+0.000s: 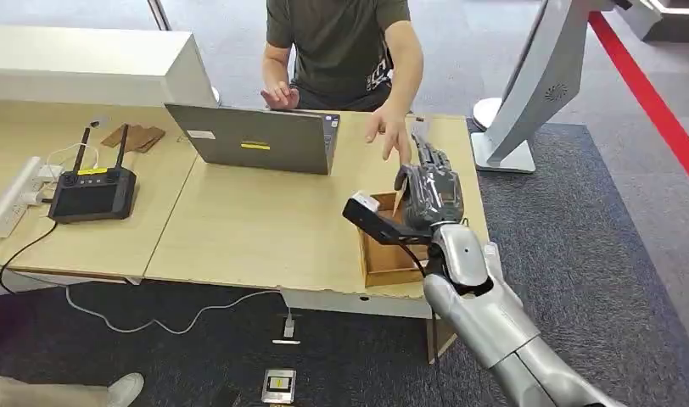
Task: Pass the card to the sensor for recognition and then transmit it.
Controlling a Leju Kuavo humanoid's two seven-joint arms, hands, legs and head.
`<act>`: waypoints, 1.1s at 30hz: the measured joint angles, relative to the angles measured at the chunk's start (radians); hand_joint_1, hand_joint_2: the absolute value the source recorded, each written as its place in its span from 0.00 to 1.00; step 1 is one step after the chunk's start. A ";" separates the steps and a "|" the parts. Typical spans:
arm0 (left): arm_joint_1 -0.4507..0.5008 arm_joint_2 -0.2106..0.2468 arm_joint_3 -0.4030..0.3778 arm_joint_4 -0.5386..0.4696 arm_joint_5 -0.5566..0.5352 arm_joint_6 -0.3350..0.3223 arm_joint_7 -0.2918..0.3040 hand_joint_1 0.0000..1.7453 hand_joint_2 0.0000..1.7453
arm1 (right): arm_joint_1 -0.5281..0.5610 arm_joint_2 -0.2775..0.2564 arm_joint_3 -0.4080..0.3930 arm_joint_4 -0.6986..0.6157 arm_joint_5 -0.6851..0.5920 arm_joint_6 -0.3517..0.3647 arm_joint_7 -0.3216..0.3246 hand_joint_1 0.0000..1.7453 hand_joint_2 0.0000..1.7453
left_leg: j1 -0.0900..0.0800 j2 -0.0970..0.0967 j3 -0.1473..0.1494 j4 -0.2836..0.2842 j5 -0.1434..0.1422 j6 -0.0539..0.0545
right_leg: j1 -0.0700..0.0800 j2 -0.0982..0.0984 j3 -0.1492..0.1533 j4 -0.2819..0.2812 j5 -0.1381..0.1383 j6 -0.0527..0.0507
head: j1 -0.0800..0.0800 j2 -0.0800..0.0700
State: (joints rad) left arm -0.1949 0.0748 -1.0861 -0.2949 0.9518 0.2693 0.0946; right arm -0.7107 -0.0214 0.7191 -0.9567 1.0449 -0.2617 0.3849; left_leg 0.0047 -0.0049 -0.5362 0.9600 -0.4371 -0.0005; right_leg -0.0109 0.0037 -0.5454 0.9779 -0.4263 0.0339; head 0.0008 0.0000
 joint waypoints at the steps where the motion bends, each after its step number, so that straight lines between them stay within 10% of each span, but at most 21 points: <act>1: 0.001 0.000 0.000 0.000 0.000 0.000 -0.001 0.00 1.00 | 0.000 0.003 0.000 0.004 0.000 0.000 0.000 1.00 1.00 | 0.000 0.000 0.000 0.000 0.000 0.000 | 0.000 0.000 0.000 0.000 0.000 0.000 | 0.000 0.000; 12: 0.009 0.000 0.000 0.000 -0.001 0.013 -0.010 0.00 1.00 | 0.000 0.021 -0.002 0.047 0.012 -0.002 0.004 0.97 1.00 | 0.000 0.000 0.000 0.000 0.000 0.000 | 0.000 0.000 0.000 0.000 0.000 0.000 | 0.000 0.000; 13: 0.010 0.000 0.000 0.000 -0.002 0.013 -0.010 0.00 1.00 | 0.000 0.022 -0.002 0.050 0.013 -0.003 0.004 0.03 1.00 | 0.000 0.000 0.000 0.000 0.000 0.000 | 0.000 0.000 0.000 0.000 0.000 0.000 | 0.000 0.000; 27: 0.020 0.001 0.007 0.000 -0.016 0.016 -0.020 0.00 1.00 | -0.002 0.028 -0.039 0.102 -0.002 -0.052 0.004 0.00 1.00 | 0.000 0.000 0.000 0.000 0.000 0.000 | 0.000 0.000 0.000 0.000 0.000 0.000 | 0.000 0.000; 33: 0.024 0.001 0.014 0.000 -0.026 0.017 -0.024 0.00 1.00 | -0.003 0.012 -0.113 0.123 -0.260 -0.172 -0.048 0.00 1.00 | 0.000 0.000 0.000 0.000 0.000 0.000 | 0.000 0.000 -0.001 -0.001 0.000 0.000 | 0.000 0.000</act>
State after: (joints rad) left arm -0.1708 0.0759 -1.0719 -0.2949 0.9259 0.2865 0.0706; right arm -0.7134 -0.0095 0.6059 -0.8339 0.7851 -0.4340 0.3366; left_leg 0.0046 -0.0050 -0.5360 0.9605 -0.4372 -0.0005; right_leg -0.0110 0.0037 -0.5463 0.9771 -0.4263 0.0340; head 0.0008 0.0000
